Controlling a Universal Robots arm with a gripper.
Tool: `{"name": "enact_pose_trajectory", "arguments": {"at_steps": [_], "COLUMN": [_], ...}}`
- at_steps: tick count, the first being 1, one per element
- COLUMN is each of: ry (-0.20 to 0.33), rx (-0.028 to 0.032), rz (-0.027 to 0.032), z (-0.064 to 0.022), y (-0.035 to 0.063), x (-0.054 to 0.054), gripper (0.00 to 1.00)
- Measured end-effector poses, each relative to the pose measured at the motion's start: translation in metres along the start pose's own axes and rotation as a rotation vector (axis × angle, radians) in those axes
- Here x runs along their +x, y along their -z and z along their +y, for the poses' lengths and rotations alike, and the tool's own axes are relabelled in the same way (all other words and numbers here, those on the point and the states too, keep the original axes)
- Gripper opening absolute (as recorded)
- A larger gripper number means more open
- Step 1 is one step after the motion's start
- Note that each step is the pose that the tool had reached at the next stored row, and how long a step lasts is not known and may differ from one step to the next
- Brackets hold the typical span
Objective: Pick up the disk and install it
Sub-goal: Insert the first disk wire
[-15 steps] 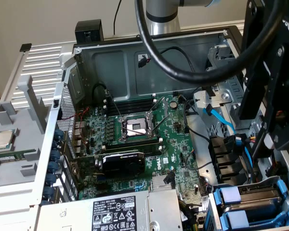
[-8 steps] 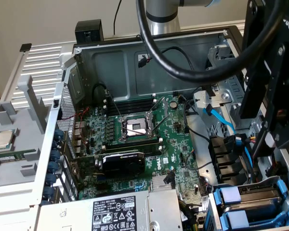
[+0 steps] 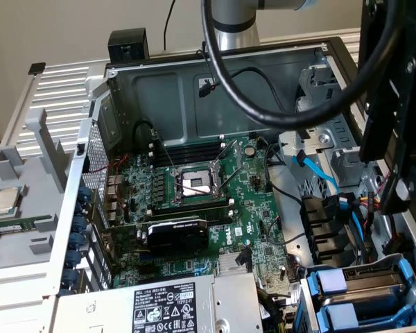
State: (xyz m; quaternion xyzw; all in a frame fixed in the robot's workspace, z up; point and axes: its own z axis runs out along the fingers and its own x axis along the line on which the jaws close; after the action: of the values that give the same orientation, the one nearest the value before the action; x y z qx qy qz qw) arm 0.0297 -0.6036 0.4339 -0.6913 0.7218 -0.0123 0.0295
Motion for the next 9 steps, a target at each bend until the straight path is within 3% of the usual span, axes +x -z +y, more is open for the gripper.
{"name": "enact_pose_trajectory", "arguments": {"at_steps": [6,9], "ry": [0.001,0.000], "rx": [0.0295,0.0489], "rz": [-0.0013,-0.0020], "z": [0.0005,0.0007], "y": [-0.0003,-0.0004], "x": [-0.013,-0.019], "gripper": [0.52,0.52]}}
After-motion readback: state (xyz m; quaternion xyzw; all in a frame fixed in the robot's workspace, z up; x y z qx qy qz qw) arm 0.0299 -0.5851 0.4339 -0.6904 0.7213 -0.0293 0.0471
